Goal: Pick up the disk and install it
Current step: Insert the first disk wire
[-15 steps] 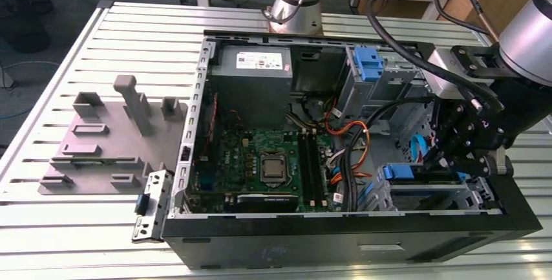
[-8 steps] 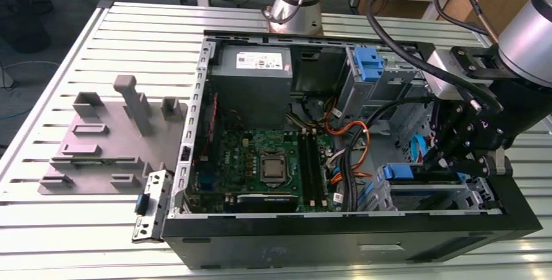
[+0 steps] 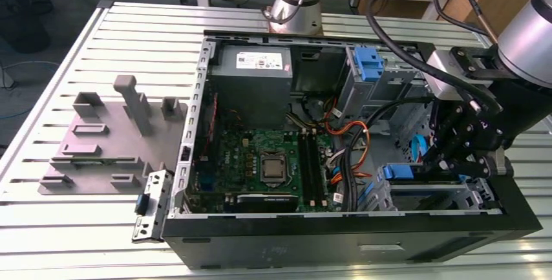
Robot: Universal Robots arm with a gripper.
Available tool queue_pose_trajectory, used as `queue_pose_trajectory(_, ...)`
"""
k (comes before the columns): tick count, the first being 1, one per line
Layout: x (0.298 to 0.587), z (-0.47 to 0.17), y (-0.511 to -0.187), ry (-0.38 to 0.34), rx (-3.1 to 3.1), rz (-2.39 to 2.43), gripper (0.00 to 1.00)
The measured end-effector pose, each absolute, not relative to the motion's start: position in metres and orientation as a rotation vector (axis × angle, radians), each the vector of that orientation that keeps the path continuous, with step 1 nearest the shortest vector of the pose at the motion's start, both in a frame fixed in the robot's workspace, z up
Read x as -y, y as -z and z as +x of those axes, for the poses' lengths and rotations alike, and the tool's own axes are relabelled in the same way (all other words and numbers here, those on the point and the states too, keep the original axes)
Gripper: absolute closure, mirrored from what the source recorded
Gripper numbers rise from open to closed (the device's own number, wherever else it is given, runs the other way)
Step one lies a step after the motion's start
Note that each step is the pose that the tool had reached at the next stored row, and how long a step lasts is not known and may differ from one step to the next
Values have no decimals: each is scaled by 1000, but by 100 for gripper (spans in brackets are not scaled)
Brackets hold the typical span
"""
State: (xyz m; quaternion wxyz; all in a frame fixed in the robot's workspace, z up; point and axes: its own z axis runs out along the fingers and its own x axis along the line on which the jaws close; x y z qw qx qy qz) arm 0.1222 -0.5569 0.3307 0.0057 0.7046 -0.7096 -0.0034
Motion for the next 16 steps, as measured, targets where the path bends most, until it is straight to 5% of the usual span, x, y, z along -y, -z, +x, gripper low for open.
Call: queue_pose_trajectory(16, 557, 122, -352, 10, 2221, 2205, 76)
